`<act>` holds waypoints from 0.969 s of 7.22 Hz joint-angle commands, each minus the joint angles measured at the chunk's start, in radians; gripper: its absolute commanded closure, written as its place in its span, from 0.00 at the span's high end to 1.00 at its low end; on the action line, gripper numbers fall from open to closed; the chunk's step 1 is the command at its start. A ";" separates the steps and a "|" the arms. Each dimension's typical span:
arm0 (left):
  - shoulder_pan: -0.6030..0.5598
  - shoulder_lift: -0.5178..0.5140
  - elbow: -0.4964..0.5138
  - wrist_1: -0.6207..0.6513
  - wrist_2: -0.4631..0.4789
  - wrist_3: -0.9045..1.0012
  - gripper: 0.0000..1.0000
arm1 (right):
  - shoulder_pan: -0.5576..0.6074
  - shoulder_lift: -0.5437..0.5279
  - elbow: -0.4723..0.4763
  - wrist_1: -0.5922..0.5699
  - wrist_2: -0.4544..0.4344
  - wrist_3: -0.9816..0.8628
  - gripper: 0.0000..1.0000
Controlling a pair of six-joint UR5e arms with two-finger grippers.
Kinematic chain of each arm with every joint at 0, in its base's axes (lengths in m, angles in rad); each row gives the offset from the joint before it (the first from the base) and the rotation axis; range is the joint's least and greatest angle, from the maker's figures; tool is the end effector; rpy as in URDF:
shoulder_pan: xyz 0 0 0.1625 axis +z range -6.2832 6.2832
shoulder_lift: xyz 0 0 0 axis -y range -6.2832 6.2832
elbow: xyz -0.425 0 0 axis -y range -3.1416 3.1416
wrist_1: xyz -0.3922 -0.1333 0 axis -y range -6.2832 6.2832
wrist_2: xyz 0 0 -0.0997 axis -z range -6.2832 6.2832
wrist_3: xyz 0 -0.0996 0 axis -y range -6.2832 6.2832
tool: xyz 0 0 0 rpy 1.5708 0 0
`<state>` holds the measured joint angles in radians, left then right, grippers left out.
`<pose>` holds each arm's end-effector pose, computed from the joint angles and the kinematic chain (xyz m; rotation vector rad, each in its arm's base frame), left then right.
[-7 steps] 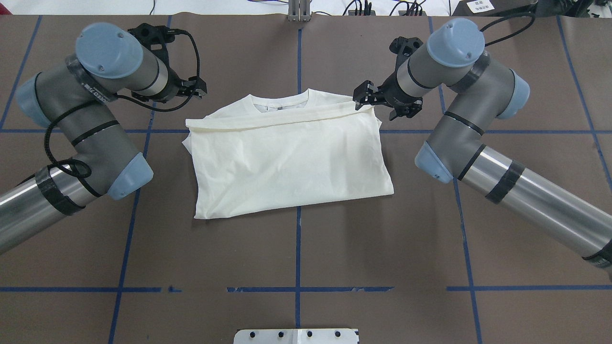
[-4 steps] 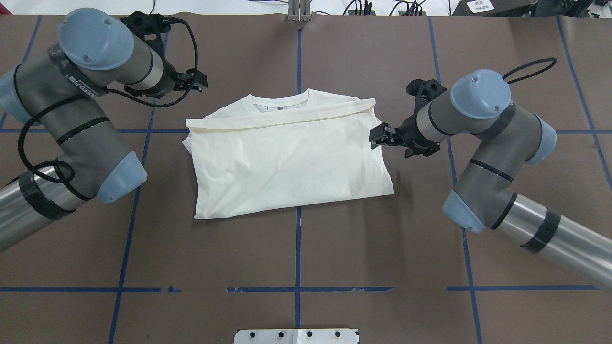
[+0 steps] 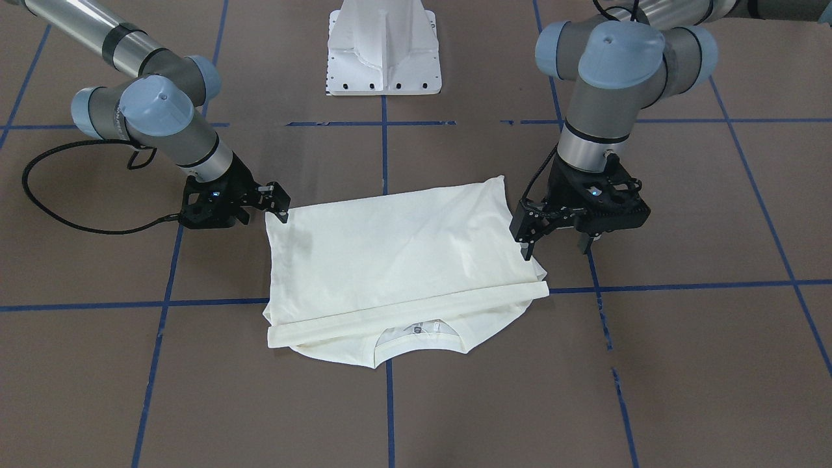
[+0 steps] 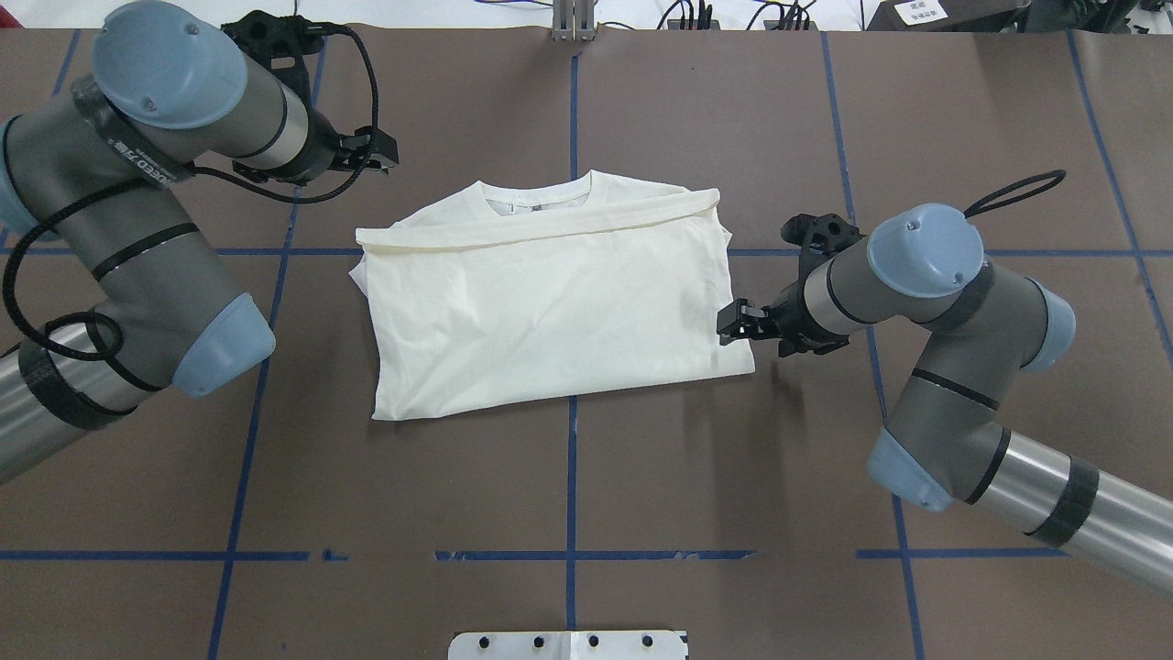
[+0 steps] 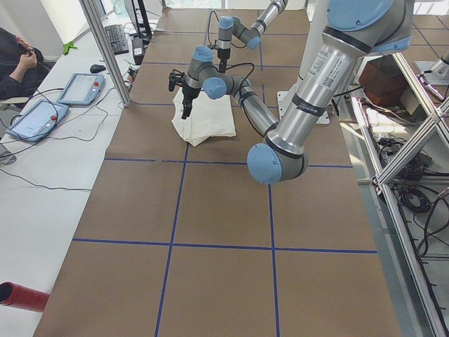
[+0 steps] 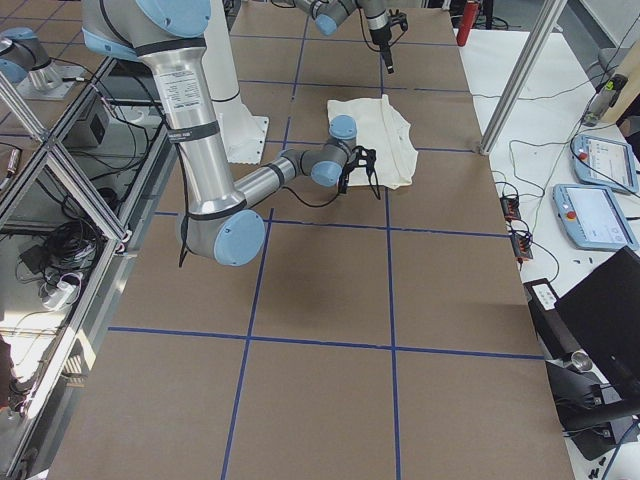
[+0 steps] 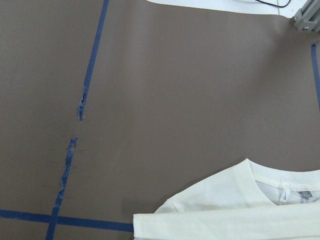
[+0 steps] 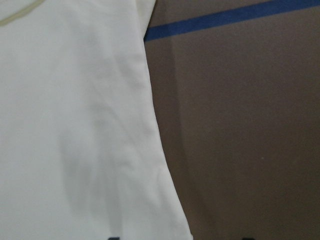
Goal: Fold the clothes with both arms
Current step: 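Raise the left gripper away while the right gripper moves to the folded shirt's side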
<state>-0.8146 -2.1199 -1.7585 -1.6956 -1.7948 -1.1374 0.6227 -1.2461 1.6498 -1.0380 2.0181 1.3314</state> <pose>0.3658 -0.5498 0.2491 0.3318 0.8211 -0.2596 -0.4572 -0.4394 0.3841 0.0085 -1.0080 0.1410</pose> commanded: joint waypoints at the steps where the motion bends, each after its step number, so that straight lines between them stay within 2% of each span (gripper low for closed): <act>1: 0.000 0.000 -0.004 0.001 0.000 -0.004 1.00 | -0.018 0.010 -0.004 -0.020 -0.001 0.000 0.64; 3: 0.000 0.008 -0.004 0.001 0.000 -0.002 1.00 | -0.020 0.013 -0.004 -0.025 0.001 0.000 0.25; 4: 0.002 0.008 -0.003 -0.001 0.000 -0.002 1.00 | -0.020 0.013 -0.004 -0.024 0.002 0.000 0.20; 6: 0.002 0.006 -0.004 0.001 0.000 -0.004 1.00 | -0.017 0.008 0.004 -0.024 0.010 -0.001 0.18; 7: 0.002 0.008 -0.004 -0.001 0.000 -0.004 1.00 | -0.014 -0.004 0.028 -0.024 0.011 0.000 0.08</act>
<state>-0.8131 -2.1134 -1.7623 -1.6959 -1.7947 -1.1411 0.6061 -1.2397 1.6574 -1.0615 2.0264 1.3305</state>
